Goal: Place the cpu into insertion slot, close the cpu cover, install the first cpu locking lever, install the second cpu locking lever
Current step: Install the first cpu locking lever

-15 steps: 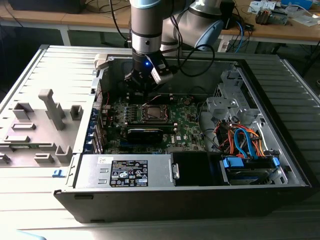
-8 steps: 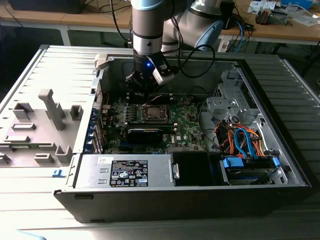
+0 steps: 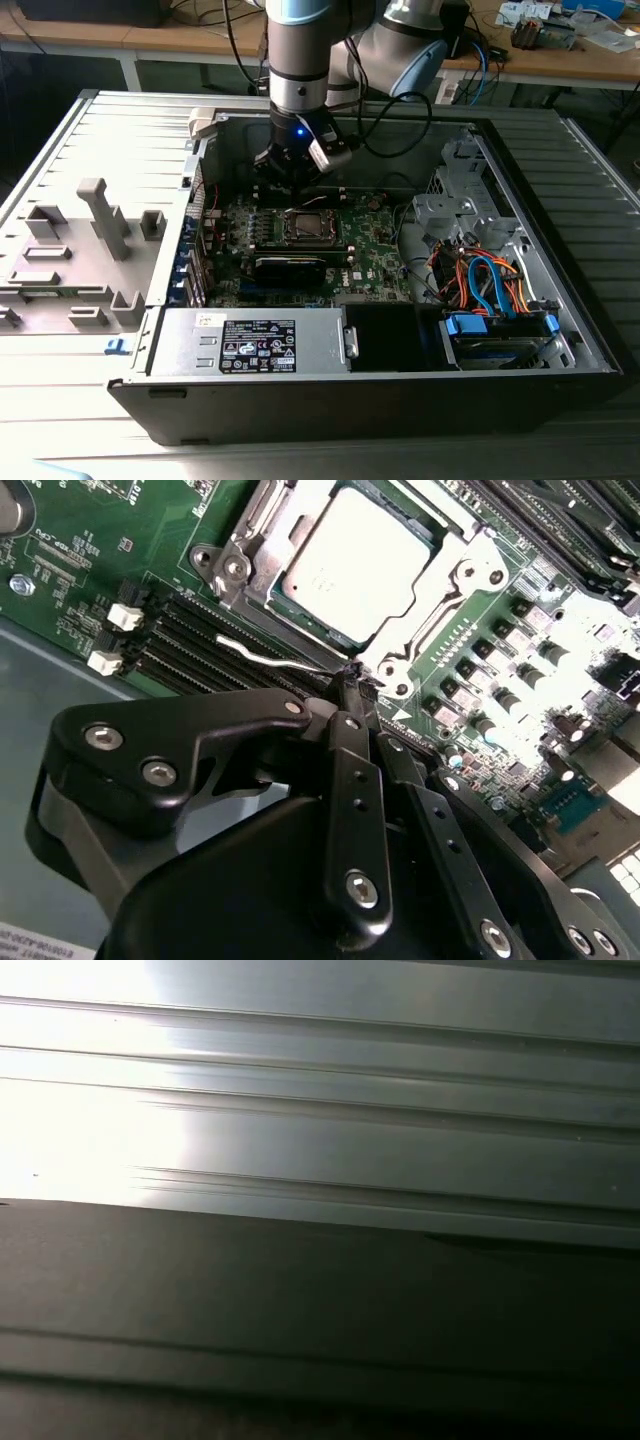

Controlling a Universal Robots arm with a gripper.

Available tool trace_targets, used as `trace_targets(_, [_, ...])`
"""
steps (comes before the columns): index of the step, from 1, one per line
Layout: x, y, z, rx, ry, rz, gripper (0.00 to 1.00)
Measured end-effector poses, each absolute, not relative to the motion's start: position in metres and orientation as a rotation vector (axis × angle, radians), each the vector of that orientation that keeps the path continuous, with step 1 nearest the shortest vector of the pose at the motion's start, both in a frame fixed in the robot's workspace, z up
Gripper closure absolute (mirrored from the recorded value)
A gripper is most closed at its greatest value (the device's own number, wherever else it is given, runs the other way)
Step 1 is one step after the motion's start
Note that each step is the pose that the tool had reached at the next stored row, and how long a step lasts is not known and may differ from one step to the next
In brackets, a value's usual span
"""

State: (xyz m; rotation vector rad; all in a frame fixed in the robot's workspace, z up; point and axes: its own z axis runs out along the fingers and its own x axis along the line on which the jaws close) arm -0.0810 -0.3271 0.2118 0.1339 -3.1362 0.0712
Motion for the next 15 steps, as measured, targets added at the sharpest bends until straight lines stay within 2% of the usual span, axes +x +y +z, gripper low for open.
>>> trace_targets(15, [-0.054,-0.327,0.206,0.137,-3.136,0.071,0.89])
